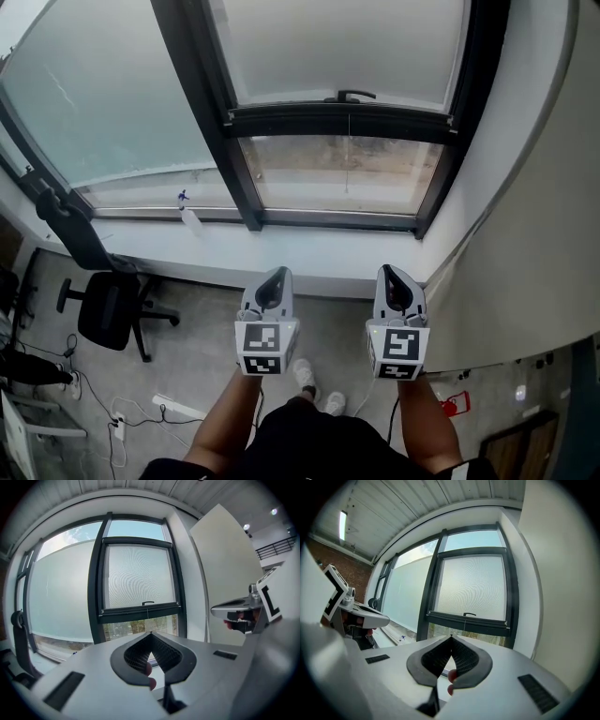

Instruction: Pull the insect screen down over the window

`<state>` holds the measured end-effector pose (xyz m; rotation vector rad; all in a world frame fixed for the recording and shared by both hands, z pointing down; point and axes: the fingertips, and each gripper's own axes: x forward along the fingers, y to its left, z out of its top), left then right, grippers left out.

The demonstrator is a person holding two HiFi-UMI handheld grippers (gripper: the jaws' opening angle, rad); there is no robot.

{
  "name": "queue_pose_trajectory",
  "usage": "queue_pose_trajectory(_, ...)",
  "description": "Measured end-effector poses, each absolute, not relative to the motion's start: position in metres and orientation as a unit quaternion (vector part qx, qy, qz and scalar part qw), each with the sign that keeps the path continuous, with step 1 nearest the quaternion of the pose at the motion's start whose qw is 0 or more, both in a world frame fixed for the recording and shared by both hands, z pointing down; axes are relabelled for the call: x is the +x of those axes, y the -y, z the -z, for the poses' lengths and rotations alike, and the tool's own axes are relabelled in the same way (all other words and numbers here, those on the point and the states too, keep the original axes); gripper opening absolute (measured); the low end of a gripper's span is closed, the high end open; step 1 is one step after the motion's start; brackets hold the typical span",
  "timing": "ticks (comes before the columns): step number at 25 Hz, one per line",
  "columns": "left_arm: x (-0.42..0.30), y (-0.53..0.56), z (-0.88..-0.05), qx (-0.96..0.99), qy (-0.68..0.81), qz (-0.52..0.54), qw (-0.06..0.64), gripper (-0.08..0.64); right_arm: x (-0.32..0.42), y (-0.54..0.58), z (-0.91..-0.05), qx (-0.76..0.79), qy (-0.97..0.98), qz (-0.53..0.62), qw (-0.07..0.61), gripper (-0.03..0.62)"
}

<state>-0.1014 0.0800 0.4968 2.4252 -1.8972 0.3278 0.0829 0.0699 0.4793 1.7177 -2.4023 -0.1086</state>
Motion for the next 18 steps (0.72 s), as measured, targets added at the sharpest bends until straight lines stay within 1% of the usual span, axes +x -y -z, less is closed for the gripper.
queue_pose_trajectory(6, -0.111, -0.094, -0.5, 0.781, 0.617, -0.097, 0.031, 0.003, 0.074, -0.091, -0.483, 0.586, 0.804, 0.037, 0.089, 0.006)
queue_pose_trajectory(10, -0.111, -0.098, -0.506, 0.787, 0.608, -0.097, 0.042, 0.003, 0.073, -0.097, -0.488, 0.599, 0.792, 0.04, 0.107, 0.004)
queue_pose_trajectory(14, -0.107, -0.097, -0.494, 0.797, 0.597, -0.093, 0.027, 0.003, 0.069, -0.097, -0.479, 0.6, 0.791, 0.049, 0.106, 0.003)
queue_pose_trajectory(18, -0.114, -0.101, -0.49, 0.801, 0.591, -0.087, 0.023, 0.003, 0.049, -0.102, -0.474, 0.595, 0.796, 0.055, 0.101, 0.003)
